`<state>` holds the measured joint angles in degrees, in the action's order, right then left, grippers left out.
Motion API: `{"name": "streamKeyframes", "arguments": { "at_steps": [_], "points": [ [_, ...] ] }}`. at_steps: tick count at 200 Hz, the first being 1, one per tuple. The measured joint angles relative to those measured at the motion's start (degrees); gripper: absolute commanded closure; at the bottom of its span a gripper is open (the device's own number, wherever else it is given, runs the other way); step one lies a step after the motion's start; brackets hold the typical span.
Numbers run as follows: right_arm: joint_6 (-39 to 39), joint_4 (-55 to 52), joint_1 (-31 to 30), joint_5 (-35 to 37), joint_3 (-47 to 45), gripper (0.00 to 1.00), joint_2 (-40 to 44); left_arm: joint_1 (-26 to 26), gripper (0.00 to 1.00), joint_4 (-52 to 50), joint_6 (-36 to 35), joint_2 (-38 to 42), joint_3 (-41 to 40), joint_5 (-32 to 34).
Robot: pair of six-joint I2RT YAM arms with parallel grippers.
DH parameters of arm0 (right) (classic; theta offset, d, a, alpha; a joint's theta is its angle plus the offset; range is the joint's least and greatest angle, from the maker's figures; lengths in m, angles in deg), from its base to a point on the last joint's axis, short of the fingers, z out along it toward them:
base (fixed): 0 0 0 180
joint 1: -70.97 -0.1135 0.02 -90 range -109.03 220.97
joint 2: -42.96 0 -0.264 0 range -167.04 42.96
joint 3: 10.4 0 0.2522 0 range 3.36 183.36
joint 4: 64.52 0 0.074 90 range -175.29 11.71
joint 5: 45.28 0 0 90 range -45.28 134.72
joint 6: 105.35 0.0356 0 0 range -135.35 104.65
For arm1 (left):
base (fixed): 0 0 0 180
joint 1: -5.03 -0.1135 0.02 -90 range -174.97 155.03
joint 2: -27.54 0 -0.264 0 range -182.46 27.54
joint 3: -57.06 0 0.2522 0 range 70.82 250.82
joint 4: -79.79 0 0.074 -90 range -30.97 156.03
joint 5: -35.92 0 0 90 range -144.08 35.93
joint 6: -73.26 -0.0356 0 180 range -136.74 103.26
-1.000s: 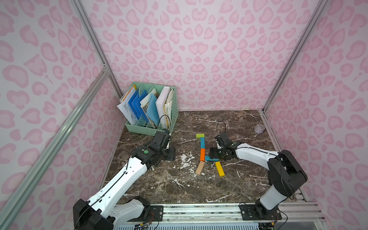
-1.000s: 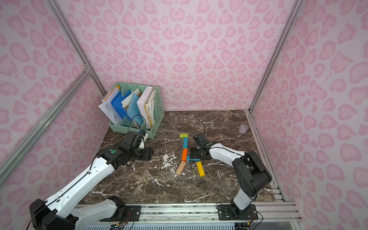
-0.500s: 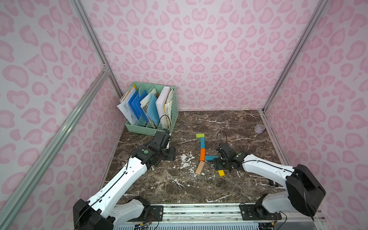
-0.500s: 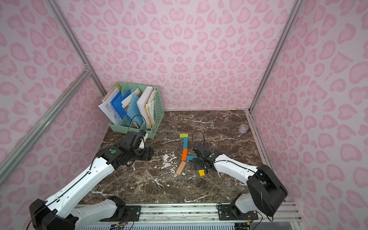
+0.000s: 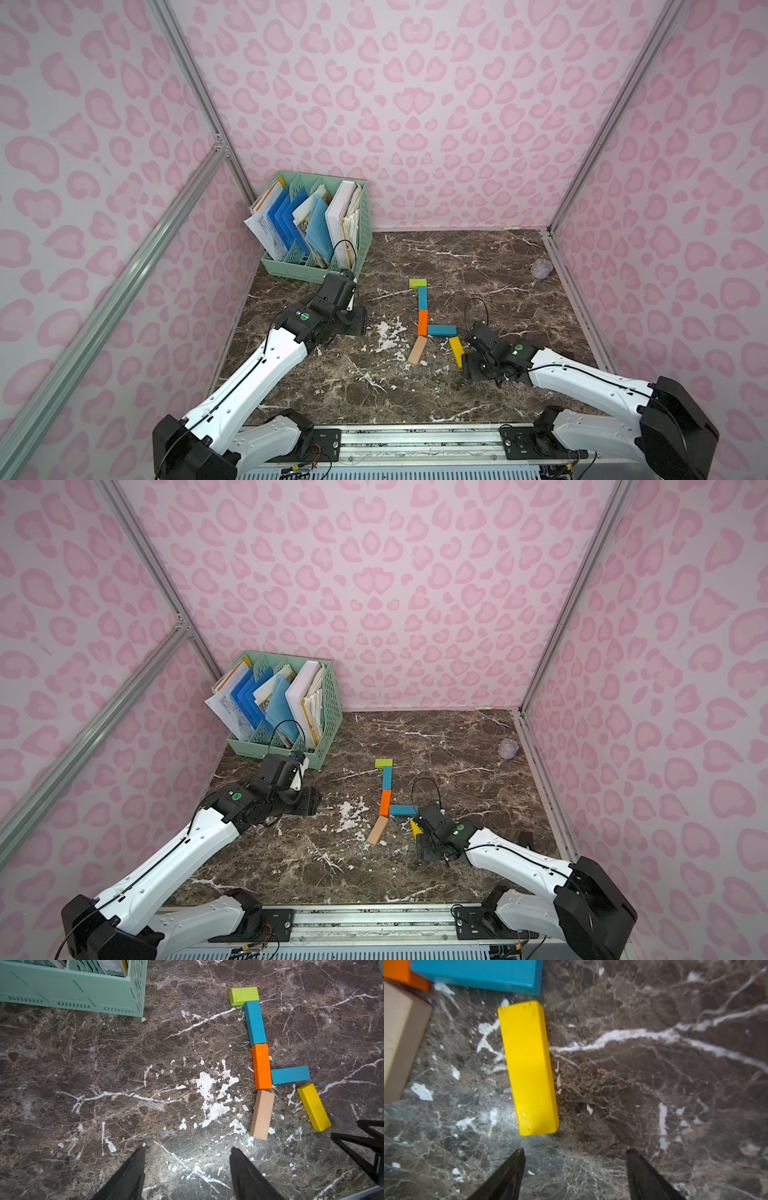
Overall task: Assemble a giraffe with building blocks
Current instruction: Adjust the building block at the center of the board.
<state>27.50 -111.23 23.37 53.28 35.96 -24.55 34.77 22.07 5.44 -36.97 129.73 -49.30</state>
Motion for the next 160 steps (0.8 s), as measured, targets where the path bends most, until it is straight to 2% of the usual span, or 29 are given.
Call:
{"name": "streamKeyframes", "arguments": {
  "at_steps": [60, 160],
  "points": [
    [3.4, -0.2, -0.5, 2.6, 0.1, 0.18, -3.2, 0.0, 0.32, 0.0, 0.0, 0.0, 0.0, 0.0],
    [3.8, 1.9, 0.1, 3.0, 0.1, 0.18, -6.1, 0.0, 0.32, 0.0, 0.0, 0.0, 0.0, 0.0]
  ]
}}
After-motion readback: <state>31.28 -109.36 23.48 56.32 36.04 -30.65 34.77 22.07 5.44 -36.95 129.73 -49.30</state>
